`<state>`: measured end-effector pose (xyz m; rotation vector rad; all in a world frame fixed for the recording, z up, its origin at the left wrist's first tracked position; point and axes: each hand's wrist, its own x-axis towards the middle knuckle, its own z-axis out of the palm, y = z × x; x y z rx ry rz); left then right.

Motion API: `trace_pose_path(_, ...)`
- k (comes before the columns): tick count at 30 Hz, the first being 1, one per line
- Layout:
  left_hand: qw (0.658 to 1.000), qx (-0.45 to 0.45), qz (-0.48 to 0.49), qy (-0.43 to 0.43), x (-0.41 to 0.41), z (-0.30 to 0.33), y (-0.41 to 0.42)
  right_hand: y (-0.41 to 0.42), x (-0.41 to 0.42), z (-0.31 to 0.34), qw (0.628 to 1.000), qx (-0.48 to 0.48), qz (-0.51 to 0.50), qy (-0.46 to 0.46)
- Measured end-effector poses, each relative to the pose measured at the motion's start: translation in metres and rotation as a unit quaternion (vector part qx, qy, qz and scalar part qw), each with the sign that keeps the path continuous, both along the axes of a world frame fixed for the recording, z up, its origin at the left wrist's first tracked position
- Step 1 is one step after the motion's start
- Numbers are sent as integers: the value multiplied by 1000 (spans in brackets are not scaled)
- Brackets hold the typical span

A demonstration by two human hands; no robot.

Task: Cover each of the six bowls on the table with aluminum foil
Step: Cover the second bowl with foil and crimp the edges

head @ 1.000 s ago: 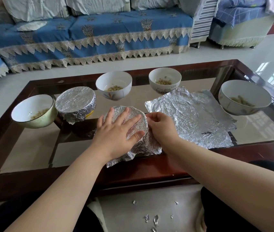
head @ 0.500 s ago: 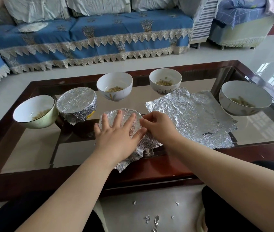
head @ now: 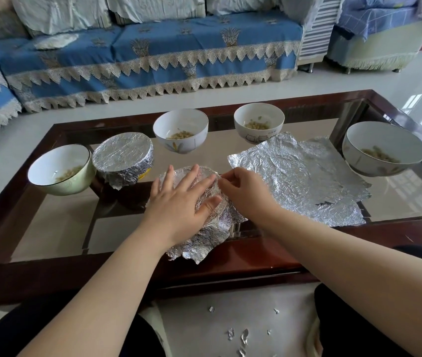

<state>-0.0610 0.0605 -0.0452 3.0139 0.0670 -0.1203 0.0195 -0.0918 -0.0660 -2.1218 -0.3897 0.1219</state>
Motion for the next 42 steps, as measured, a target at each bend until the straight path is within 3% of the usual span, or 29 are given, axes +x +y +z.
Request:
trace_pose_path(7,1000,7,10,0,0,-2,-1,3,-12,-5,999,17,-20,-19)
trace_pose_path(23,1000,7,15,-8,1,-3,-2,2,-9,-15,958,235,-41,158)
trace_pose_path(34,1000,12,17,-12,1,-3,-2,3,-12,-27,947,271,-44,170)
trace_pose_path(42,999,15,14,-27,4,-9,0,7,-7,-29,954,246,-76,154)
